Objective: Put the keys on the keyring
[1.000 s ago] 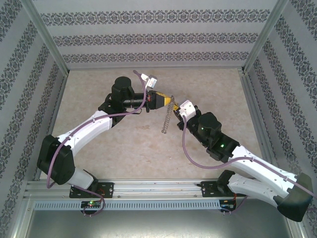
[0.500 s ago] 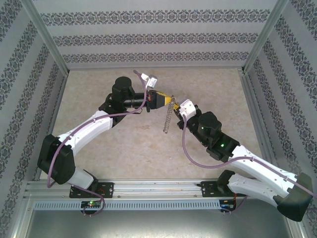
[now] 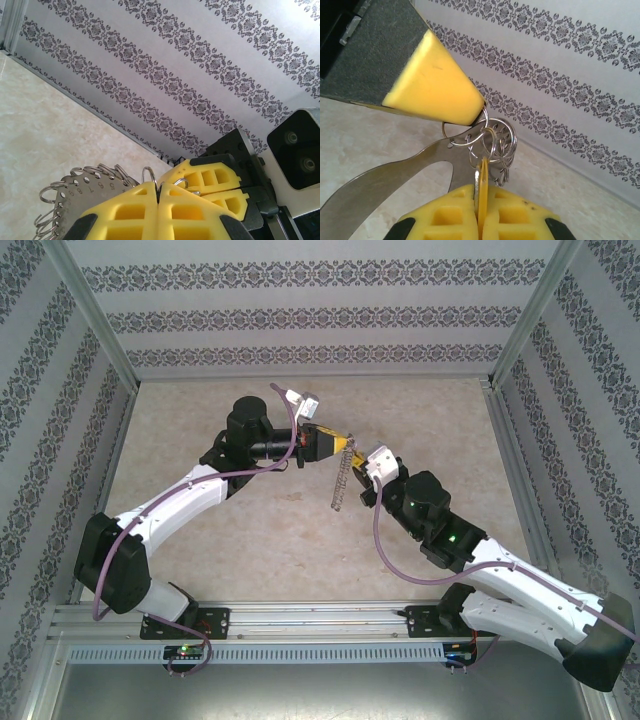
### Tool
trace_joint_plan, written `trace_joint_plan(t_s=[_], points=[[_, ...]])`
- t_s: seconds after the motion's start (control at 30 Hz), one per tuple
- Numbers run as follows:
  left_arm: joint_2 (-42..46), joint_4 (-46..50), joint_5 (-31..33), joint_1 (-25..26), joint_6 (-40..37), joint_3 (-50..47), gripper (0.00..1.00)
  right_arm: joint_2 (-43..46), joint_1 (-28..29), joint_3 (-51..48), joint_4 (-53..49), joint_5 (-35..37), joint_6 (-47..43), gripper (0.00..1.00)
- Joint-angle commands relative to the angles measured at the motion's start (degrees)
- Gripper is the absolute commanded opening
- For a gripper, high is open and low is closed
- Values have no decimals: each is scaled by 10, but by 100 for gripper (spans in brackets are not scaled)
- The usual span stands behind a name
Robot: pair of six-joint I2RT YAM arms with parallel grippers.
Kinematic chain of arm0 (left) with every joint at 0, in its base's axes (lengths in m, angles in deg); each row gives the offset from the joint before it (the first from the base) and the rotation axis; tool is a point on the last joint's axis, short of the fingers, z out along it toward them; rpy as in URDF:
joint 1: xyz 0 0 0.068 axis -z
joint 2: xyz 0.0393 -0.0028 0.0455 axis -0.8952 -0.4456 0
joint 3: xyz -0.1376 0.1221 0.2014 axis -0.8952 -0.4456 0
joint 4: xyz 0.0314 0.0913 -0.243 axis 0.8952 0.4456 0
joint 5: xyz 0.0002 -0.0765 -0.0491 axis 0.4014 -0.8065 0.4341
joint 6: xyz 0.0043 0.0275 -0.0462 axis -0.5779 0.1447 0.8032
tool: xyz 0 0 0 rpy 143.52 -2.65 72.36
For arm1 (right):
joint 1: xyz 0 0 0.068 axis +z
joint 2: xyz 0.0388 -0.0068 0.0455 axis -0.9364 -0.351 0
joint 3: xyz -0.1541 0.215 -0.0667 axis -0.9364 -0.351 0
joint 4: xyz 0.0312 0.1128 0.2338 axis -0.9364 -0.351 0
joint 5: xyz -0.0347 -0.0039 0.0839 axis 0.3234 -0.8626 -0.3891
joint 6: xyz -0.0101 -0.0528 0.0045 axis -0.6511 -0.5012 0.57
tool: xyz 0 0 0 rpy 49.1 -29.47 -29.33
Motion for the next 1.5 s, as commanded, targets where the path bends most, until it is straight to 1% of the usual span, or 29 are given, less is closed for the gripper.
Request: trace_joint_plan(t_s=[0.0, 0.43, 0.83, 1.1, 1.23, 1.27, 1.3, 1.33, 1.4, 1.47], points=[[20, -33, 39, -9, -4, -4, 0, 3, 9, -3, 19, -9, 22, 0], [15, -56, 50, -9, 8, -10, 0, -18, 42, -5, 30, -11, 28, 0], [16, -74, 52, -8, 14, -20, 0, -34, 52, 7, 37, -8, 25, 0], [44, -140, 72, -8, 12, -63, 0, -34, 49, 12, 32, 46, 27, 0], [57, -179, 88, -8, 17, -86, 0, -33, 40, 12, 23, 41, 36, 0], [59, -195, 93, -8, 20, -94, 0, -30, 36, 12, 16, 30, 39, 4], [61, -208, 97, -8, 21, -101, 0, -24, 30, 9, 10, 19, 44, 18], [64, -220, 101, -8, 19, -107, 0, -15, 23, 5, 6, 3, 54, 26], [67, -231, 103, -8, 12, -113, 0, 9, -2, -5, 2, -38, 79, 36], [72, -232, 107, -8, 0, -117, 0, 38, -28, -17, -6, -75, 102, 41]])
